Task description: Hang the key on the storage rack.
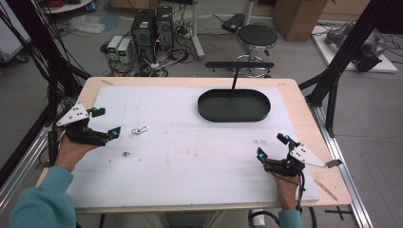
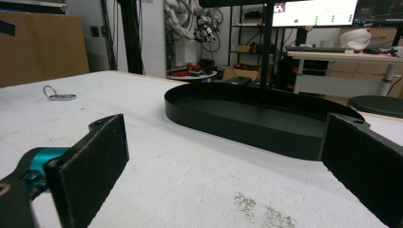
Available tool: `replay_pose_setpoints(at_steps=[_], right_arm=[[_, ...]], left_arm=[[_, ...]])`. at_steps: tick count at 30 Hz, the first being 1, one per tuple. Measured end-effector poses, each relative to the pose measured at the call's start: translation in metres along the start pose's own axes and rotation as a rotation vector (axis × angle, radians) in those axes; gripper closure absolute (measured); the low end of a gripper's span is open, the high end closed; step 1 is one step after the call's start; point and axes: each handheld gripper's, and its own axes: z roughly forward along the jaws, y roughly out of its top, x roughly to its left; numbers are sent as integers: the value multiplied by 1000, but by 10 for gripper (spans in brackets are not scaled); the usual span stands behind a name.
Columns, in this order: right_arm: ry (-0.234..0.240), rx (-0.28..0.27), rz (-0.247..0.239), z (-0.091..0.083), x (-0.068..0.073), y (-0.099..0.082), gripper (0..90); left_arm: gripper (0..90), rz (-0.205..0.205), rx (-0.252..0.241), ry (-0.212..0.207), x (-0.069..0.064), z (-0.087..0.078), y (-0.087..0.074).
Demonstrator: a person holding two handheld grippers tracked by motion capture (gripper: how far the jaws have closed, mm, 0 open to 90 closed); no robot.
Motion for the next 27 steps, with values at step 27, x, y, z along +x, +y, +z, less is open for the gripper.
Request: replay_pose_setpoints(at_steps=[27], right_arm=[[-1, -1, -2, 0, 0, 0, 18]], left_arm=[[179, 89, 316, -58, 19, 65, 7]])
